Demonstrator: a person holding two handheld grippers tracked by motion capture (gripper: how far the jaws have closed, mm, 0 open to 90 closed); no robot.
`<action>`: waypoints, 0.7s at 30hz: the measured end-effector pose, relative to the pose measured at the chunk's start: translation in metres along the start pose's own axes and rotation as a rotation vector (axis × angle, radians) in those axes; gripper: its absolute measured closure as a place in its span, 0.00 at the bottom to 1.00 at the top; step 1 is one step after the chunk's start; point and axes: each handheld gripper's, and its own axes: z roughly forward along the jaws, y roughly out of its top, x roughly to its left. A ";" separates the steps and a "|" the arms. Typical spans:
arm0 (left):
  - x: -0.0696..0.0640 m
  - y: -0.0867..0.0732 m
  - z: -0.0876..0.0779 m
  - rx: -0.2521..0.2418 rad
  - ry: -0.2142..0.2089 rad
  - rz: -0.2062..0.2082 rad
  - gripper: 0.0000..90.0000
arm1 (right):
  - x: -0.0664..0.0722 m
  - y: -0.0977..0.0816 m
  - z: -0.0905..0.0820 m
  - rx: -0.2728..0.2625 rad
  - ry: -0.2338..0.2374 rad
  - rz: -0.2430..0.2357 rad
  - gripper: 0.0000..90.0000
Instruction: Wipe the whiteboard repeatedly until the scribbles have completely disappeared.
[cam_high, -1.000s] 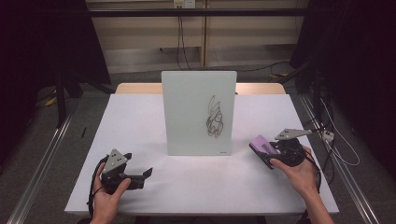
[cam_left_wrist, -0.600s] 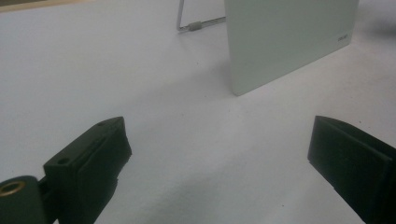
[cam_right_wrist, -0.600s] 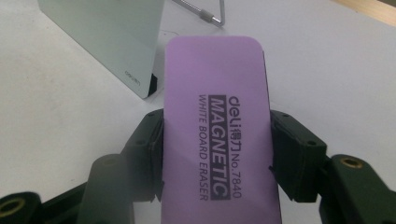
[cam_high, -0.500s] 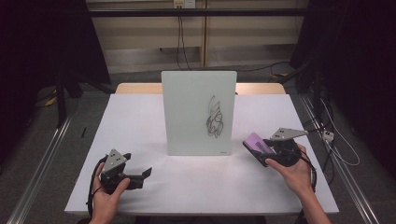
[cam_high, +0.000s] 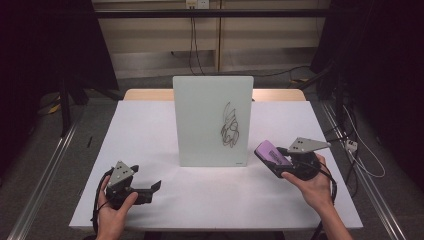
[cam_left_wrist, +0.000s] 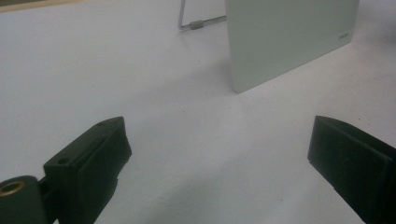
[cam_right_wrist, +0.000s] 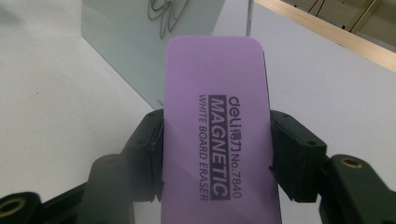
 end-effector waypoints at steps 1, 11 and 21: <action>0.000 0.000 0.000 0.000 -0.001 -0.001 0.06 | 0.001 0.002 0.000 -0.004 -0.001 -0.003 0.46; 0.002 -0.001 0.001 0.014 0.000 -0.003 0.06 | 0.015 0.015 0.009 -0.012 0.037 -0.042 0.46; 0.000 -0.001 0.005 0.023 0.013 -0.004 0.06 | 0.033 0.032 0.017 -0.029 0.036 -0.128 0.46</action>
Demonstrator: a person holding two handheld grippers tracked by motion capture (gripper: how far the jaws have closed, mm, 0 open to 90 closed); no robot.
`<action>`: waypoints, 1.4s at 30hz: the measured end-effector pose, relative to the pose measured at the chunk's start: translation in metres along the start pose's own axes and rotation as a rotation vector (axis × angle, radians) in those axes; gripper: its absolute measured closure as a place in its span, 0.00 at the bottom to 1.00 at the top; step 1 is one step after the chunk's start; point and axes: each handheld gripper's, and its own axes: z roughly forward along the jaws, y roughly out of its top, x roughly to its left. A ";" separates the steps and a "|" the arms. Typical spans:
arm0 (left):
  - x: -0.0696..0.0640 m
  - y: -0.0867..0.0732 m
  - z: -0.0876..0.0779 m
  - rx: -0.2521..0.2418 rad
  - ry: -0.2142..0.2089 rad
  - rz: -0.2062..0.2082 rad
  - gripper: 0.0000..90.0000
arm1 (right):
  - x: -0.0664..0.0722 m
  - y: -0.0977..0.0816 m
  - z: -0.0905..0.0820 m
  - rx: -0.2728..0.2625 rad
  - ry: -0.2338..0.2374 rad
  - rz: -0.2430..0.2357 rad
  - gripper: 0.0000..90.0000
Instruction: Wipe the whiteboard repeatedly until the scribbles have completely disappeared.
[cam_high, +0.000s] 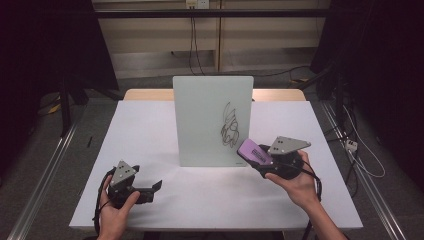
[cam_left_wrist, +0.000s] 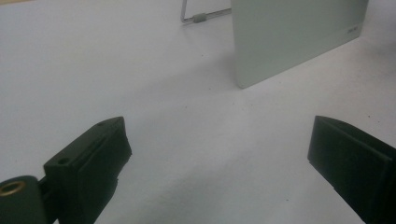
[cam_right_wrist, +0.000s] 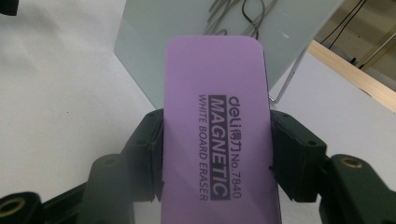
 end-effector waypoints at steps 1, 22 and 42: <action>0.001 0.000 -0.001 0.004 0.004 0.001 0.06 | 0.000 0.001 0.001 -0.004 0.003 -0.001 0.46; 0.003 0.000 -0.005 -0.010 -0.008 -0.006 0.06 | -0.005 0.050 0.014 -0.098 -0.049 -0.114 0.46; 0.002 -0.001 -0.003 0.000 -0.013 -0.004 0.06 | -0.026 0.101 0.022 -0.178 -0.075 -0.144 0.46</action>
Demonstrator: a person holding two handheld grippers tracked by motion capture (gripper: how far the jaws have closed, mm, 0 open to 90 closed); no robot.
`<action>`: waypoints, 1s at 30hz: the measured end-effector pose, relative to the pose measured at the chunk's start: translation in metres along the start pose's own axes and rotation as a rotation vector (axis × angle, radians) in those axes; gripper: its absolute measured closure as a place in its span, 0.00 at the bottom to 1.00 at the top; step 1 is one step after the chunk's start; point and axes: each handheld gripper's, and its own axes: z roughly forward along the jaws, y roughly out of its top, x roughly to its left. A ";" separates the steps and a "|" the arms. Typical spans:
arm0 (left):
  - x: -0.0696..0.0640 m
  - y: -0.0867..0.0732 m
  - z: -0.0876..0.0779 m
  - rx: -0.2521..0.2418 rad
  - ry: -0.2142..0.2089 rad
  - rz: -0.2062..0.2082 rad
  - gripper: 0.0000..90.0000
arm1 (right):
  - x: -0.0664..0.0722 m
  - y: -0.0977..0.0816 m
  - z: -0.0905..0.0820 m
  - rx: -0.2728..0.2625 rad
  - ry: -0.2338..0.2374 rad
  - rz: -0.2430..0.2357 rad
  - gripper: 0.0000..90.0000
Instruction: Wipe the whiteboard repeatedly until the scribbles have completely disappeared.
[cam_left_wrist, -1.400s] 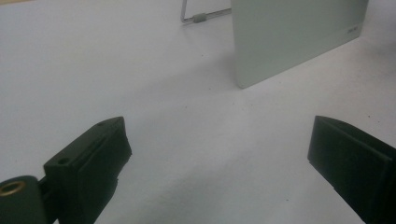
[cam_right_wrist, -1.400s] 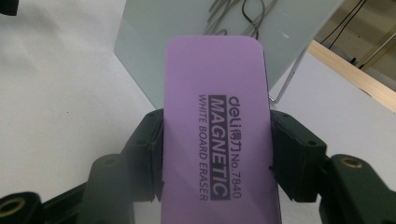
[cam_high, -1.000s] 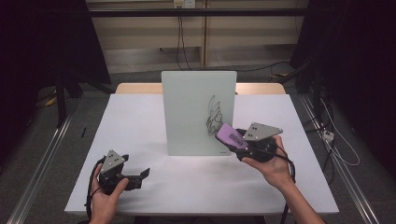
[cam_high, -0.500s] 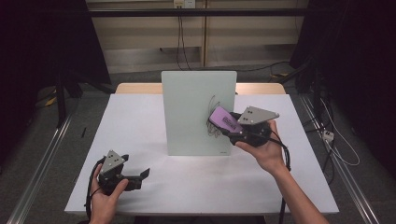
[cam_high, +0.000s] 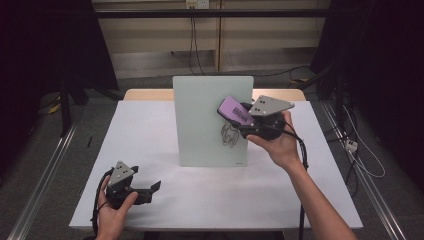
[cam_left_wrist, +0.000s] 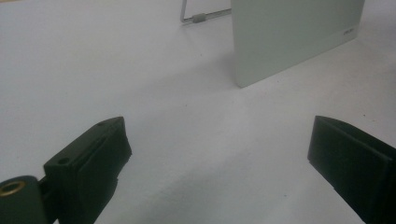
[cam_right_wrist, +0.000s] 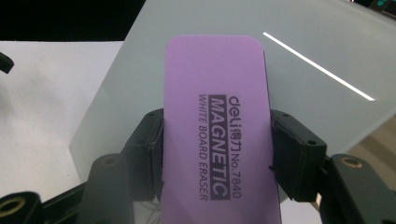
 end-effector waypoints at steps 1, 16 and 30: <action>0.000 0.000 0.000 0.000 0.000 0.000 0.06 | 0.000 0.002 0.002 0.006 0.001 -0.006 0.46; 0.000 0.000 -0.001 0.000 0.000 -0.001 0.06 | -0.012 0.013 0.008 -0.013 -0.049 -0.038 0.46; 0.001 0.000 -0.002 -0.003 0.009 -0.001 0.06 | -0.007 0.011 0.012 0.024 -0.061 -0.071 0.46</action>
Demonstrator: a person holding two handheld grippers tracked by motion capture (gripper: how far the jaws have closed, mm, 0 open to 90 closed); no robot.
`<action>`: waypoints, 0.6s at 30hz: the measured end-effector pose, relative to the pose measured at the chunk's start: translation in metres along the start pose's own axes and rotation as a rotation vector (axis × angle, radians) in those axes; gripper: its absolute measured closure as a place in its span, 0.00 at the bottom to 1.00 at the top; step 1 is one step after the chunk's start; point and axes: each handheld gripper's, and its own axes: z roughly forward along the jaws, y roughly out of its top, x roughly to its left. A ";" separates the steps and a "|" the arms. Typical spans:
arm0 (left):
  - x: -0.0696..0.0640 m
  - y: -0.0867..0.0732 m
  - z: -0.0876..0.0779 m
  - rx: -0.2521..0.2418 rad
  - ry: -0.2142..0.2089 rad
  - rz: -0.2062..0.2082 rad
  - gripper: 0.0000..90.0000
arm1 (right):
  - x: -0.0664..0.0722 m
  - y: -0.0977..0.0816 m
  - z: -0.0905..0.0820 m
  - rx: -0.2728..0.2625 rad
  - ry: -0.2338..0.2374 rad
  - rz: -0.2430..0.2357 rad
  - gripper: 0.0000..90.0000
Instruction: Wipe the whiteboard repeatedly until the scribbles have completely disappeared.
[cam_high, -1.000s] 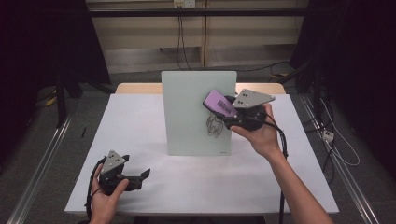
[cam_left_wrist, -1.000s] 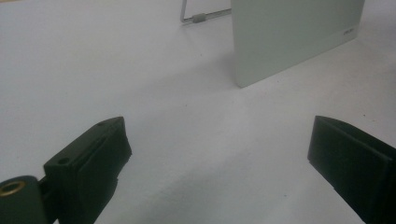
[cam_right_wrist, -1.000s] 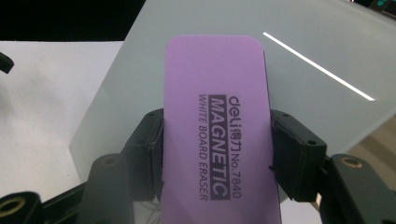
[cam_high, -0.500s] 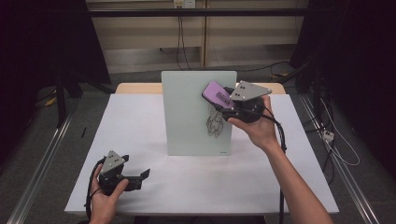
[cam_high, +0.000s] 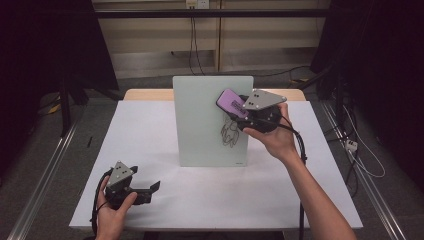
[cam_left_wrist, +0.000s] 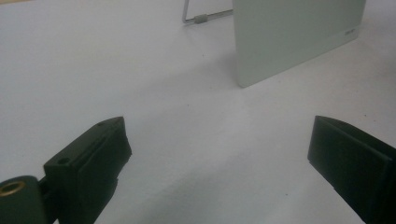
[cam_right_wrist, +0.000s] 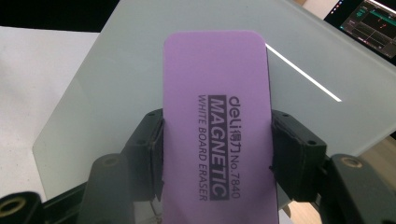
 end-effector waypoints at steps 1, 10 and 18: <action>0.000 0.000 0.000 -0.001 -0.003 -0.003 0.06 | 0.000 0.000 0.000 0.001 0.001 0.000 0.46; 0.000 0.000 0.000 0.004 -0.003 0.000 0.06 | 0.006 -0.006 0.002 0.012 0.008 -0.018 0.46; 0.000 -0.001 0.001 0.003 -0.006 -0.002 0.06 | 0.014 -0.014 0.005 0.023 0.021 -0.022 0.46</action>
